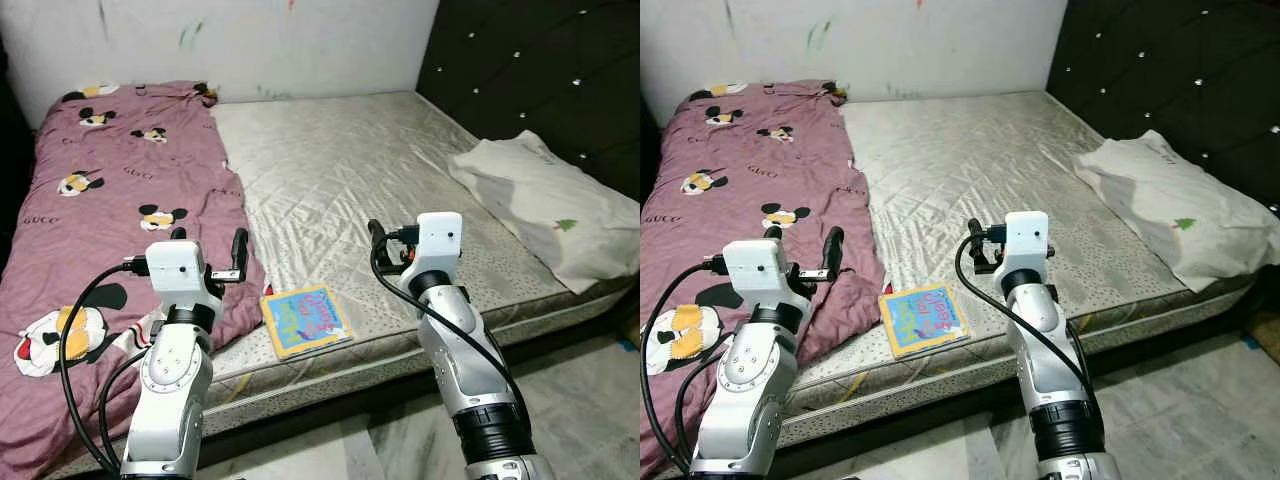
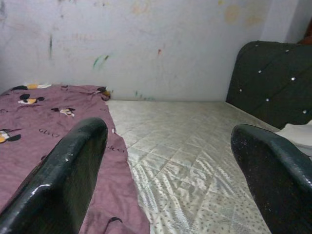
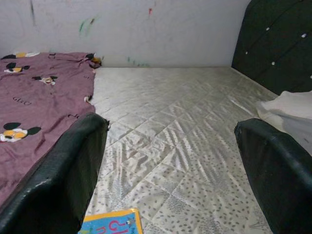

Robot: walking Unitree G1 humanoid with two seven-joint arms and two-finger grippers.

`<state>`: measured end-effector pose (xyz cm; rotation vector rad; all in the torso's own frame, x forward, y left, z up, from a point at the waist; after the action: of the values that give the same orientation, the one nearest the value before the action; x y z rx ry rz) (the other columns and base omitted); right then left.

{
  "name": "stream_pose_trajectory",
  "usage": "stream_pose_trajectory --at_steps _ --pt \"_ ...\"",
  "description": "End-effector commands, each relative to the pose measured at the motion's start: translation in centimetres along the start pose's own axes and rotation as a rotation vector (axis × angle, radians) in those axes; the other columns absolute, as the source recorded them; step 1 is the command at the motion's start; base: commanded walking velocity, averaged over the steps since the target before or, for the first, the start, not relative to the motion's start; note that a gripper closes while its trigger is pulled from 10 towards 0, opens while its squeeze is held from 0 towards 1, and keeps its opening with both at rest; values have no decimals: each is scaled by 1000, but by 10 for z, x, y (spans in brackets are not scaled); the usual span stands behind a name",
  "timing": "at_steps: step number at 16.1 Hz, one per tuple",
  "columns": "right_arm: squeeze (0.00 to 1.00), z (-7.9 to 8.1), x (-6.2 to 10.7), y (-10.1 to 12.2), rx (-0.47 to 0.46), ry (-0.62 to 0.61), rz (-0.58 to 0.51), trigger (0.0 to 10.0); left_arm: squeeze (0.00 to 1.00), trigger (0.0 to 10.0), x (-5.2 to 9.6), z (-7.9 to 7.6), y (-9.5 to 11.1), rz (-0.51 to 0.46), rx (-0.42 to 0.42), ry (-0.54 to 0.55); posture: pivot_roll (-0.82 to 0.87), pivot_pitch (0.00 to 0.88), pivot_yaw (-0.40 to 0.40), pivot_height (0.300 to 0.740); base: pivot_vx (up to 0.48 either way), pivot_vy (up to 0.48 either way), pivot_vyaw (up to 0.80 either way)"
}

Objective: Clean up the room

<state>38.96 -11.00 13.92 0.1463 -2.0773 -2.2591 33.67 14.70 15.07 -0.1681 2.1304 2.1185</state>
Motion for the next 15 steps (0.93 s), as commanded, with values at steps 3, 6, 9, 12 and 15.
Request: stream_pose_trajectory --at_steps 3,6,9,12,15 --pt "0 0 -1 0 9 3 -4 10000 0 10000 -1 -4 2 -9 6 -12 -47 35 -42 740 0 0 0" --pt "0 -1 -1 0 10 0 -2 10000 0 10000 -1 -4 3 -12 7 -14 -47 39 -41 740 260 0 0" --pt "0 -1 -1 0 14 1 -3 10000 0 10000 -2 -4 3 -13 6 -14 -47 40 -41 740 290 0 0" --pt "0 0 -2 0 19 4 -5 10000 0 10000 -2 -4 3 -13 9 -13 -48 44 -44 740 292 0 0" --pt "0 0 -1 -1 22 5 -3 10000 0 10000 -1 -2 1 -3 9 10 -48 44 -44 740 185 0 0"
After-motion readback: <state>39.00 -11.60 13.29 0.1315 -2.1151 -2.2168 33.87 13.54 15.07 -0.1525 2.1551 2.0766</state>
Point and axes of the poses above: a point about 5 cm out from each wrist's last joint towards the gripper, its own x axis pointing back from the gripper into the wrist, its own y axis along the axis of the wrist's last joint, z = x × y, the point moved 6 cm from there along -x, pointing out of the wrist towards the gripper, and after that the axes turned 4 degrees about -x, right-handed, at the moved point
